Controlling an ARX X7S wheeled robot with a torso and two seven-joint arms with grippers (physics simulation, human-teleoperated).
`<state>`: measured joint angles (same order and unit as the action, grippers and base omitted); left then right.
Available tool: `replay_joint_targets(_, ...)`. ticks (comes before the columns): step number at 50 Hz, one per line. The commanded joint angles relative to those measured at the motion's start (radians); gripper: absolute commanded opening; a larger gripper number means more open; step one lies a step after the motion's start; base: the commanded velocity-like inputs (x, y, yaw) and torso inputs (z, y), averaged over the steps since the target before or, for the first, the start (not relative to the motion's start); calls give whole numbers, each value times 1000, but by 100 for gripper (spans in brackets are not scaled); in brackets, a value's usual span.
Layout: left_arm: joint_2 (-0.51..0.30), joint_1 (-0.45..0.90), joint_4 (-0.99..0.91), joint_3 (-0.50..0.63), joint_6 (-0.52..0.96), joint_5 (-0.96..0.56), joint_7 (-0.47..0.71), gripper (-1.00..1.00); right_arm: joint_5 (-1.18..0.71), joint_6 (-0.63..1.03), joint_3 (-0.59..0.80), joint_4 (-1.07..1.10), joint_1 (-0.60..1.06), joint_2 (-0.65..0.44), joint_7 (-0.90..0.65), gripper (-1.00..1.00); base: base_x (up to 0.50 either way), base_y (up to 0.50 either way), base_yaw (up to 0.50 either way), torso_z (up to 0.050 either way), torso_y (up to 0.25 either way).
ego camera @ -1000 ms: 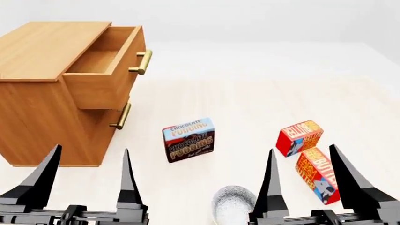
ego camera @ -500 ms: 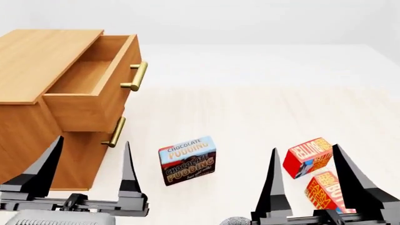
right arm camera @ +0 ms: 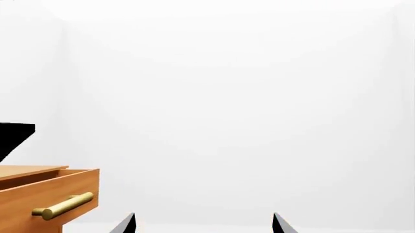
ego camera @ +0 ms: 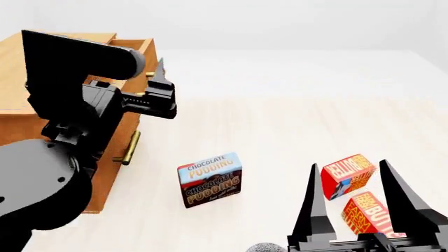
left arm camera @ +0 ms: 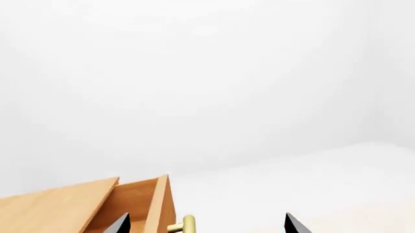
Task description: Put the bowl in the top drawer of the cabinet.
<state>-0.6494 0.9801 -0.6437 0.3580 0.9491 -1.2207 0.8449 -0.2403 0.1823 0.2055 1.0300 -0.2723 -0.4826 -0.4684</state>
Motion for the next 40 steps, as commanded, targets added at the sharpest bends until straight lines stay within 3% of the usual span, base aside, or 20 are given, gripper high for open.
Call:
replay_joint_targets(1, 74, 360, 346, 131, 162, -109, -13, 100, -48, -17, -21, 14, -7, -56, -41, 100, 0, 0, 0, 0, 0)
replay_joint_targets(9, 142, 487, 568, 208, 207, -35, -89, 100, -68, -52, -24, 0, -13, -85, -65, 100, 0, 0, 0, 0, 0)
replay_joint_targets(19, 193, 532, 786, 239, 257, -46, -135, 100, -80, -92, -41, -5, -39, -107, -77, 100, 0, 0, 0, 0, 0)
replay_joint_targets(32, 320, 680, 1244, 187, 548, -252, 64, 100, -75, -130, -35, -27, -55, -111, -81, 100, 0, 0, 0, 0, 0)
replay_joint_targets(40, 346, 742, 1427, 160, 544, -295, 155, 100, -88, -151, -49, -35, -65, -119, -84, 100, 0, 0, 0, 0, 0)
